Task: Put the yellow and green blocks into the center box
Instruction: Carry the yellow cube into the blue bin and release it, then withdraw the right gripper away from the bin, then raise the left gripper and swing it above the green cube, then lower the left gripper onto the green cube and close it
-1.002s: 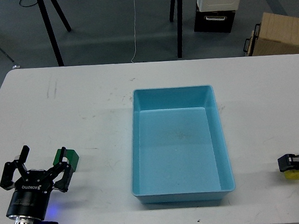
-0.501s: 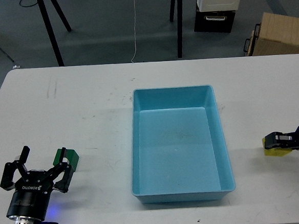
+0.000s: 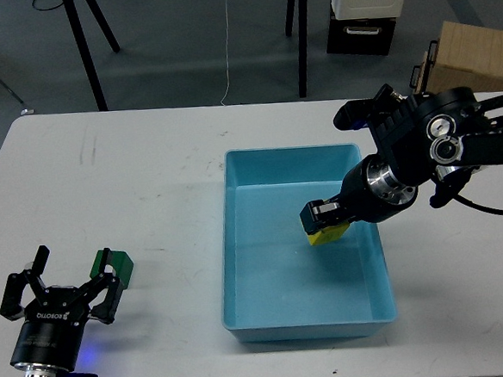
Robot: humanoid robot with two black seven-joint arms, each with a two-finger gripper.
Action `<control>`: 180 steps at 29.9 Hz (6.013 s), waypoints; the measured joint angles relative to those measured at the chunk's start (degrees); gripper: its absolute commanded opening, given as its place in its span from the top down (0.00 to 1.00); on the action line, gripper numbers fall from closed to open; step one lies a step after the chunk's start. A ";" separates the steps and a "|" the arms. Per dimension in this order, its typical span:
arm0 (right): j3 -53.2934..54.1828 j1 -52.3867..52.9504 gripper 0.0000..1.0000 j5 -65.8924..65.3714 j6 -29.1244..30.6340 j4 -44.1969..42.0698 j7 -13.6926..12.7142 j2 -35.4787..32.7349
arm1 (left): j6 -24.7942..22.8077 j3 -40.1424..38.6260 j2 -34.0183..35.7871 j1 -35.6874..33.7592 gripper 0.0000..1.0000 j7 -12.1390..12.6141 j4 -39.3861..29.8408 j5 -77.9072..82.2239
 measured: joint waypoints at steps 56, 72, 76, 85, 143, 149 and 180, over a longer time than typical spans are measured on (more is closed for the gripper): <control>103.38 -81.40 0.00 62.12 3.38 -11.11 18.41 -13.81 | 0.00 -0.08 0.01 -0.54 0.00 0.24 -0.04 0.00; 116.76 -118.20 0.00 61.92 4.58 5.19 18.74 10.62 | 0.00 -0.37 0.00 -0.20 0.00 -0.06 -0.88 -0.15; 116.33 -118.24 0.00 61.80 4.58 5.22 18.74 10.08 | 0.00 -1.07 0.00 -0.43 0.00 -0.37 -0.88 -0.49; 119.19 -119.27 0.00 61.82 4.58 5.35 18.81 3.33 | 0.00 -9.48 0.00 -4.00 0.00 -6.45 0.12 -0.31; 119.63 -118.05 0.00 61.80 4.58 4.75 18.74 8.51 | 0.00 119.99 45.08 -114.64 0.00 -3.21 -0.88 57.91; 119.51 -117.85 0.00 61.79 4.58 4.73 18.78 8.54 | 0.00 120.04 42.11 -110.85 0.00 -3.27 3.84 58.89; 119.50 -118.03 0.00 61.75 4.57 4.08 18.72 8.45 | 0.00 117.13 39.00 -100.77 0.66 -3.61 12.02 64.79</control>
